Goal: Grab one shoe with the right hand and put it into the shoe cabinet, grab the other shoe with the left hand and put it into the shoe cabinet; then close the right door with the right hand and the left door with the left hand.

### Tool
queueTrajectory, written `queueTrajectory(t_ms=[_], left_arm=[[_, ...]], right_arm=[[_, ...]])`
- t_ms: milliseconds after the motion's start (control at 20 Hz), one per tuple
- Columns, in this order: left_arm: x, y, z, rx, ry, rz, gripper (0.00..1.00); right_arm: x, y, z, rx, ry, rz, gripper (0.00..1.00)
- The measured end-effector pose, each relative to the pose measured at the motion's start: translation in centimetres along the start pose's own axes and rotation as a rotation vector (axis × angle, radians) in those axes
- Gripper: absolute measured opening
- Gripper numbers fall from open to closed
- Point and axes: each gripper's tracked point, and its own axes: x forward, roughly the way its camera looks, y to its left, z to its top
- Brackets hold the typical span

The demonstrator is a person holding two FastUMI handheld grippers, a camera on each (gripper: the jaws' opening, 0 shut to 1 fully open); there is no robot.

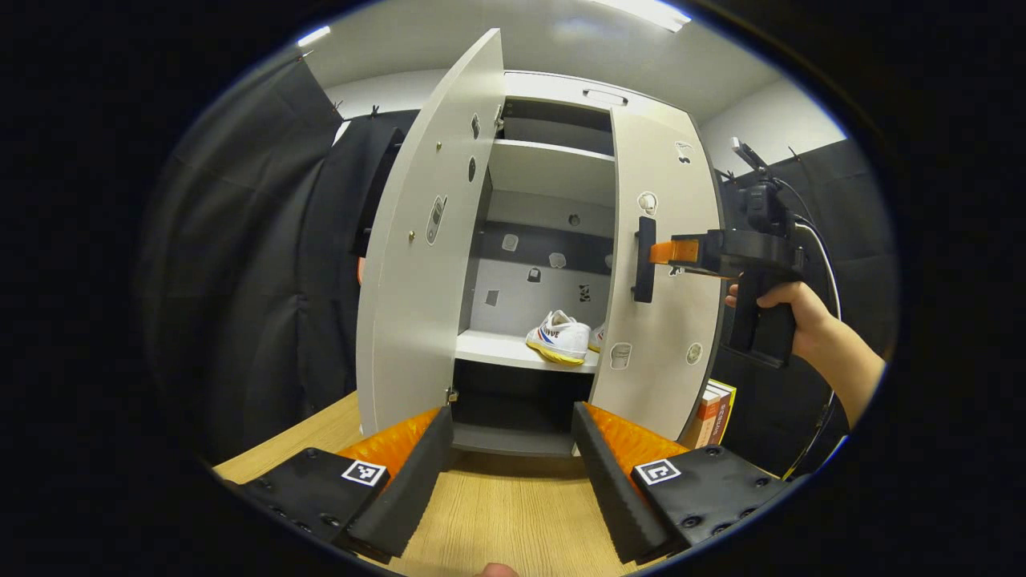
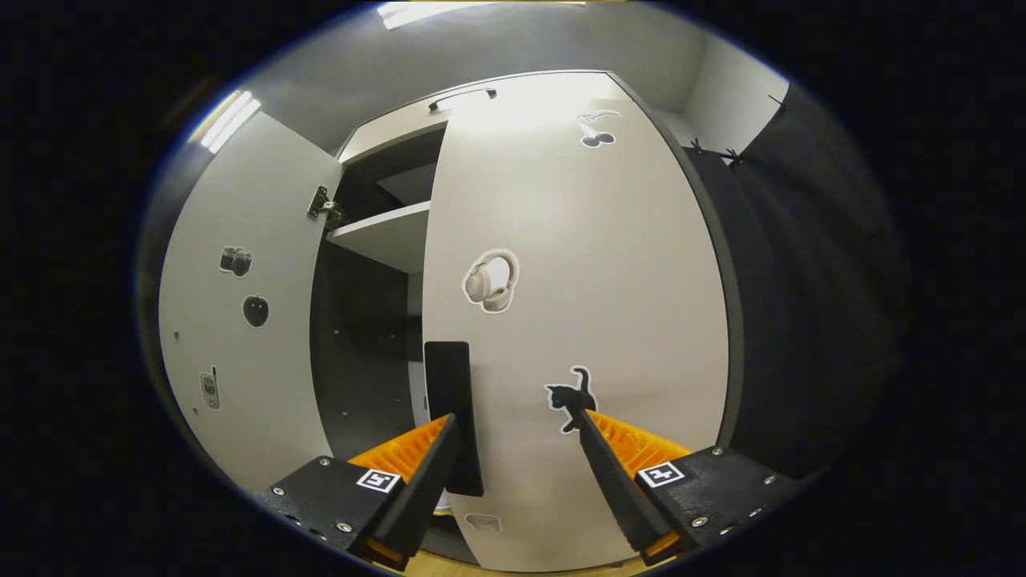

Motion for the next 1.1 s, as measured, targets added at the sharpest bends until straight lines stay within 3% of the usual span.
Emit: queueTrajectory(t_ms=[300,650,800,1100], left_arm=[[0.1,-0.3,1.7,-0.002,-0.033,-0.004,0.97],[0.5,-0.7,3.0,0.008,-0.057,-0.007,0.97],[0.5,-1.4,3.5,0.018,-0.066,-0.014,0.97],[-0.4,-1.9,6.7,-0.042,-0.120,-0.044,0.94]], right_arm=[[-7.6,-1.8,1.1,-0.071,-0.052,-0.047,0.92],[-16.8,-2.6,-0.8,-0.075,-0.063,-0.129,0.92],[-19.7,-2.5,-2.6,-0.083,-0.044,-0.158,0.92],[-24.2,-0.9,-9.3,-0.064,0.045,-0.124,0.92]])
